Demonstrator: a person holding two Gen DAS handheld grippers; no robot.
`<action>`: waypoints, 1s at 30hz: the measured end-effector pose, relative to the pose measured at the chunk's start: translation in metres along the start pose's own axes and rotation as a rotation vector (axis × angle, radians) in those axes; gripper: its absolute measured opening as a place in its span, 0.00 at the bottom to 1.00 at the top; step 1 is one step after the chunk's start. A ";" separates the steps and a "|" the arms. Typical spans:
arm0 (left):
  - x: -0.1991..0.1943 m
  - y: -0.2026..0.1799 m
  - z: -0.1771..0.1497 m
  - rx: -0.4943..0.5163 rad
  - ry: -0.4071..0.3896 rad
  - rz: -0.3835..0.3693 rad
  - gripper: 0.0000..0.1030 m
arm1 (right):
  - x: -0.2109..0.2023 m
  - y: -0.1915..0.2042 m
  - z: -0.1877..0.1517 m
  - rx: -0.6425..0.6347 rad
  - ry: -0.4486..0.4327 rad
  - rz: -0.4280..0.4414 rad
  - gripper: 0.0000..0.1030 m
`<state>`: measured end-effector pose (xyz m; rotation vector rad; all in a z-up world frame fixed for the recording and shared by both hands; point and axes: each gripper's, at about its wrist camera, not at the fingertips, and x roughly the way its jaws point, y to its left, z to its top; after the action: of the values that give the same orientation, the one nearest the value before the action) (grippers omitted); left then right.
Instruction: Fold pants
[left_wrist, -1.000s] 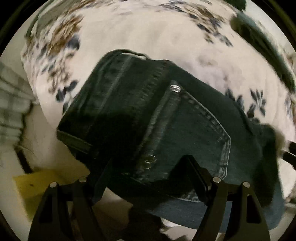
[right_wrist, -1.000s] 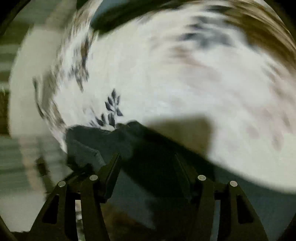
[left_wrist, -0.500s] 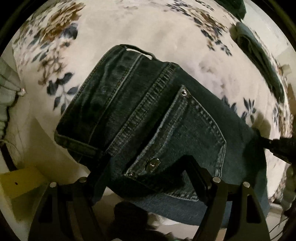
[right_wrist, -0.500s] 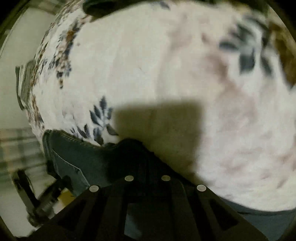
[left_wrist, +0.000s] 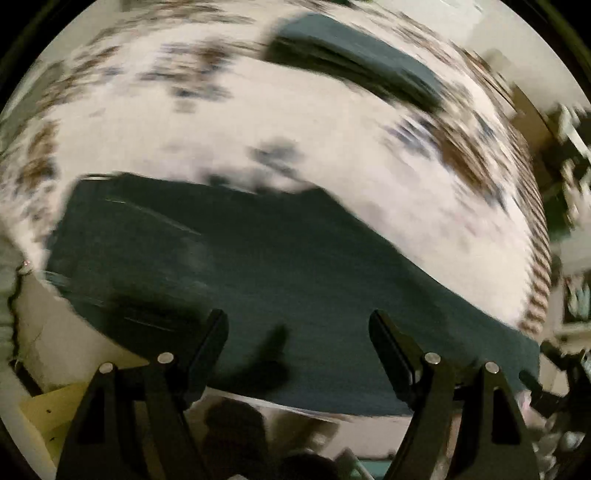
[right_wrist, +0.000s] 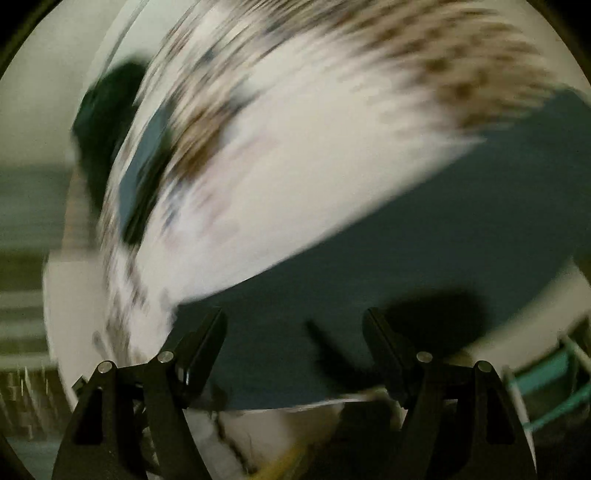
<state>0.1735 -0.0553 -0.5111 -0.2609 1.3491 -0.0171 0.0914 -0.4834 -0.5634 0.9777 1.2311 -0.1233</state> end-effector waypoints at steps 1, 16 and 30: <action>0.008 -0.017 -0.005 0.017 0.016 -0.013 0.75 | -0.020 -0.033 0.005 0.048 -0.043 -0.013 0.75; 0.127 -0.157 -0.029 0.222 0.227 0.036 1.00 | -0.057 -0.266 0.067 0.362 -0.313 0.176 0.59; 0.123 -0.165 -0.031 0.163 0.149 0.053 1.00 | -0.043 -0.222 0.108 0.269 -0.406 0.140 0.08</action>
<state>0.1942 -0.2411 -0.6024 -0.0875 1.4931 -0.1037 0.0284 -0.7094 -0.6516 1.1998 0.7831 -0.3657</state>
